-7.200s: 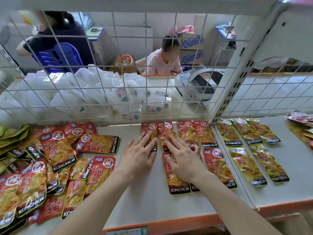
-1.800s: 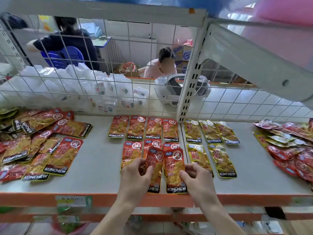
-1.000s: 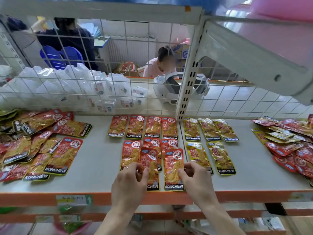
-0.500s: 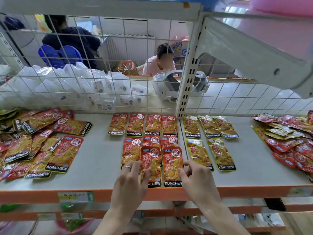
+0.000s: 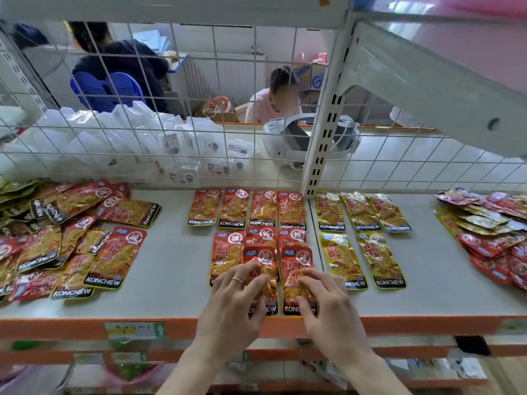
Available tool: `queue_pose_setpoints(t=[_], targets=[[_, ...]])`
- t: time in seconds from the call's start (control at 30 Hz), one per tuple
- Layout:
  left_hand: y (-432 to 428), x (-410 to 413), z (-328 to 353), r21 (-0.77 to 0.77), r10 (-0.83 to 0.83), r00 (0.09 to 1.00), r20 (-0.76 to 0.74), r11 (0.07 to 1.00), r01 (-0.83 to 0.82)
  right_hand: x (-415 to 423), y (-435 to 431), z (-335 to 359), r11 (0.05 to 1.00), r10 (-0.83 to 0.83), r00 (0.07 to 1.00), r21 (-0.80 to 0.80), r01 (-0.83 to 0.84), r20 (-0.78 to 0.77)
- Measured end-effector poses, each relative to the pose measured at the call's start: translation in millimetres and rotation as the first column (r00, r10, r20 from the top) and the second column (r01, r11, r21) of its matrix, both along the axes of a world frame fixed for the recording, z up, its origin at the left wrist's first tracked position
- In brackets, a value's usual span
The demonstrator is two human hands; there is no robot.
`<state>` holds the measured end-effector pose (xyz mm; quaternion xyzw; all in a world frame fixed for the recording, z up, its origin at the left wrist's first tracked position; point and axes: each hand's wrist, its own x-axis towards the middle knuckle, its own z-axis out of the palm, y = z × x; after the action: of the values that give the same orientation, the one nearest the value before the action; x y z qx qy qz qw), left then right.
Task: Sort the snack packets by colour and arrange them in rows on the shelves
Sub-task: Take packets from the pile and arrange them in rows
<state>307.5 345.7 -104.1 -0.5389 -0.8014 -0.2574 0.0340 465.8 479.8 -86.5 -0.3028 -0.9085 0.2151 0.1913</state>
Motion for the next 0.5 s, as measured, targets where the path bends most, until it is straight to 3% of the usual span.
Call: queue_pose_setpoints(t=[0.27,0.5], targets=[[-3,-2,1,0.033,-0.029,0.999,0.024,0.999,0.029,1,-10,7,1.0,-0.03,1.0,-0.002,0.03,-0.009],[-22,-7,26,0.083,-0.156,0.983,0.093,0.985,0.148,9,-47,40,0.976,-0.219,0.975,-0.002,0.219,-0.036]])
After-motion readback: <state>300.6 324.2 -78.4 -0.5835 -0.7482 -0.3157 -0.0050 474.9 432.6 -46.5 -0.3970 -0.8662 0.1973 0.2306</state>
